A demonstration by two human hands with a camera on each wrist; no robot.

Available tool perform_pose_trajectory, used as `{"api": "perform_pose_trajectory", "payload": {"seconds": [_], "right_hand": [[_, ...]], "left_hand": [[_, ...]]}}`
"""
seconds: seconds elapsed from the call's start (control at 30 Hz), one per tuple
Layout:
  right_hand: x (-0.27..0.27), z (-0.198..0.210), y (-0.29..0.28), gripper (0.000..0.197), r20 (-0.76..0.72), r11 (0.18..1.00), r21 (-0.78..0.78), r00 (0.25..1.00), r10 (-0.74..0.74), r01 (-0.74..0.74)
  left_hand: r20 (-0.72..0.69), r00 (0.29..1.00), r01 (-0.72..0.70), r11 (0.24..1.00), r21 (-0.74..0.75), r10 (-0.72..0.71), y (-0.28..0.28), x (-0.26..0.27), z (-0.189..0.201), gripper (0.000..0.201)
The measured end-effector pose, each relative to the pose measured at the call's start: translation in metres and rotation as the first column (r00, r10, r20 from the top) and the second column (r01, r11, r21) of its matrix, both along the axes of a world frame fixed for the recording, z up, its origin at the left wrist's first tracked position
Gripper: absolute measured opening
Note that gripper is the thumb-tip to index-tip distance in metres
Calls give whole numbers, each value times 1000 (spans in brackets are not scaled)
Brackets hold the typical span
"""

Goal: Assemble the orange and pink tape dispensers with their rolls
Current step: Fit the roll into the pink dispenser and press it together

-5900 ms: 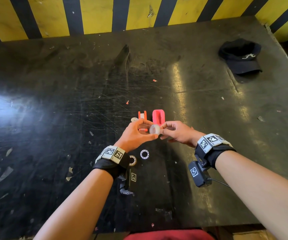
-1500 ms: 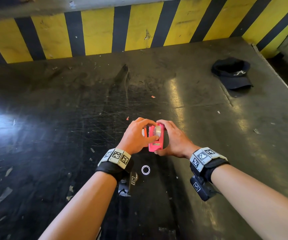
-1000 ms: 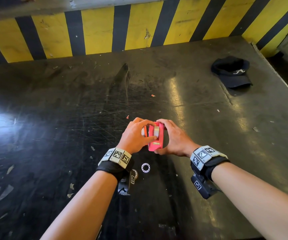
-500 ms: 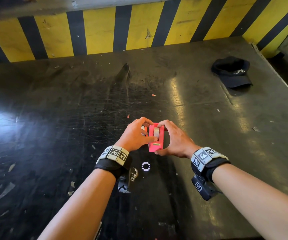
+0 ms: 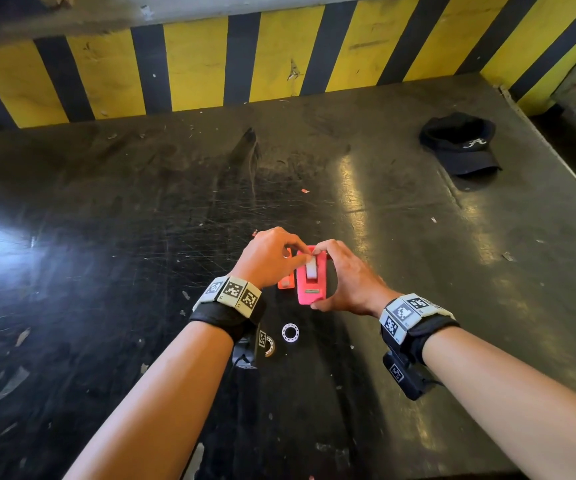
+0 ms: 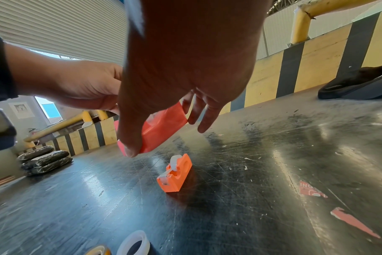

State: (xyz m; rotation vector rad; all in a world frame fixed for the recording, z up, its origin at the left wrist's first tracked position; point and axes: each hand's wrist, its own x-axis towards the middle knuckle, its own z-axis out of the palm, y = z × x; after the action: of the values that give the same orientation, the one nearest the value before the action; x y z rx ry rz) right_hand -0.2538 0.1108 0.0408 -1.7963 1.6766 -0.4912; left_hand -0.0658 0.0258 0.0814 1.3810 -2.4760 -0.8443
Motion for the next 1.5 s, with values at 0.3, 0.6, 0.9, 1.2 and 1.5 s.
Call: {"api": "perform_pose_trajectory", "payload": {"seconds": [0.3,0.6,0.9,1.2,1.5], "right_hand": [[1,-3,3,95,8,1000,0,1000,7,-7],[0,-3,0,92,19,1000,17,1000,-18,18],[2,0,-3,88,-8,998,61,1000,4,-3],[2,-3,-6,89,-6,993,114,1000,-10,10],[1,-8,-7,88,18,994,95,999,-49,47]], "left_hand": [[106,986,145,978,-148,-130,3,-3,5,18],[52,984,176,973,-149,-170,14,-1,-5,19],[98,977,205,965,-164,-191,32,7,-4,22],[106,968,251,915,-317,-229,57,21,-25,19],[188,959,266,898,-351,-211,66,25,-36,12]]}}
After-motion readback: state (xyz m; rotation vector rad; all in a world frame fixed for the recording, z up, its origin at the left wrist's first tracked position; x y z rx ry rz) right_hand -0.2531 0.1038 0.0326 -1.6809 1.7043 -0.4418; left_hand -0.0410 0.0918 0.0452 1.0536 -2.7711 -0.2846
